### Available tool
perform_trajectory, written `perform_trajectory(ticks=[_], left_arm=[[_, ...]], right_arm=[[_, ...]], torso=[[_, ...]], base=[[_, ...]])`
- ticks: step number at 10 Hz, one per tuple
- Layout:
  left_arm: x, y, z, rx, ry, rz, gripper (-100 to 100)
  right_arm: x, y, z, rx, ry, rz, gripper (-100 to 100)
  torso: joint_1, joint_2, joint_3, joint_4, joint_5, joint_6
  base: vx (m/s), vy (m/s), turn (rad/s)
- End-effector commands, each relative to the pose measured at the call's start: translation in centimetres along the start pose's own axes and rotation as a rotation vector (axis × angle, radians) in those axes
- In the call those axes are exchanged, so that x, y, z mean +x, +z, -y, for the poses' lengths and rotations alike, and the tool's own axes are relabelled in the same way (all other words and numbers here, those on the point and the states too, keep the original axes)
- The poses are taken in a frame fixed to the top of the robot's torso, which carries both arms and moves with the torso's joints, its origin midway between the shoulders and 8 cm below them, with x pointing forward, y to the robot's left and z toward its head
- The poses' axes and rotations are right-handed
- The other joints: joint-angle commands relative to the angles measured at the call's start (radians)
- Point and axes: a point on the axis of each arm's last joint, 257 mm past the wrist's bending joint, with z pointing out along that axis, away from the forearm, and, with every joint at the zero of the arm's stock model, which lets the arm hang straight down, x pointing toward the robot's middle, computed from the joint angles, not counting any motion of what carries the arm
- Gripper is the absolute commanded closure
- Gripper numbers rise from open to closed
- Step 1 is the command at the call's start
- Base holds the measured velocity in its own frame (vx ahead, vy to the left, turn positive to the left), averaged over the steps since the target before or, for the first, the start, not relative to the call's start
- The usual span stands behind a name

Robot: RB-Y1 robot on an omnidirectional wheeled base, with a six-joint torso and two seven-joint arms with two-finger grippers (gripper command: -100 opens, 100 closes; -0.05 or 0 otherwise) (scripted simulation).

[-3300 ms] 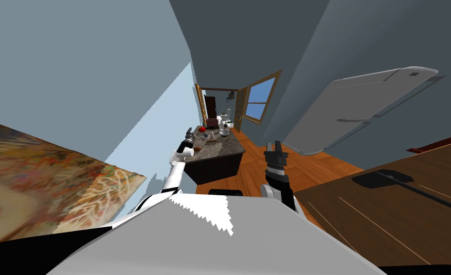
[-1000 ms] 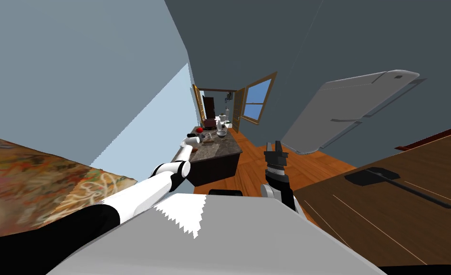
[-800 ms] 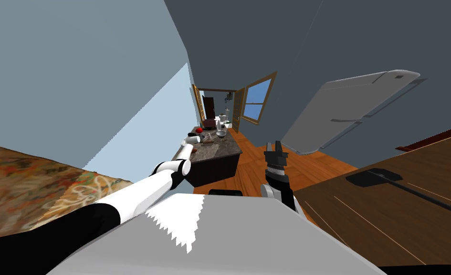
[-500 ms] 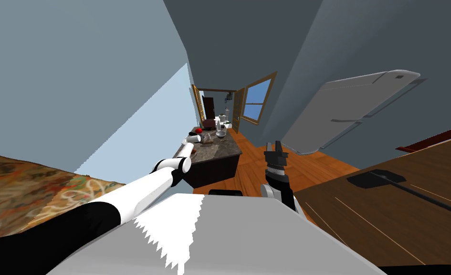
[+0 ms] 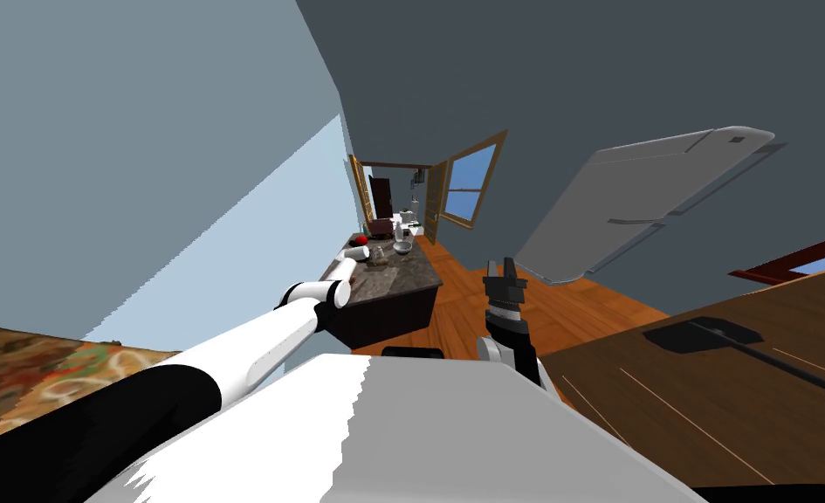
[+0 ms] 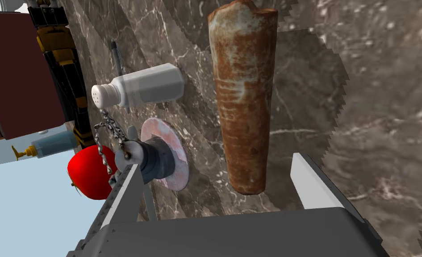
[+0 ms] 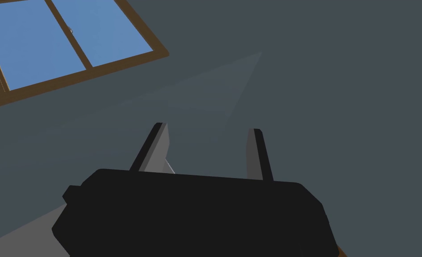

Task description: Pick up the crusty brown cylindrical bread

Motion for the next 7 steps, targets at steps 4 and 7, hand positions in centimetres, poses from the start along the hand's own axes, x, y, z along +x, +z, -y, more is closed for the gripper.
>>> perform_trajectory(ticks=[4,7], left_arm=[[0.7,0.3,-4.1,-0.146,0.036,-0.015,-100],[0.7,0.6,-6.2,-0.201,0.046,-0.017,-100]], right_arm=[[0.0,0.0,0.0,0.000,0.000,0.000,0],[0.0,0.0,0.0,0.000,0.000,0.000,0]], torso=[[0.001,-0.001,0.000,0.000,0.000,0.000],[0.001,0.001,0.001,0.000,0.000,0.000]], base=[[0.089,-0.005,-0.006],[0.074,-0.001,-0.005]])
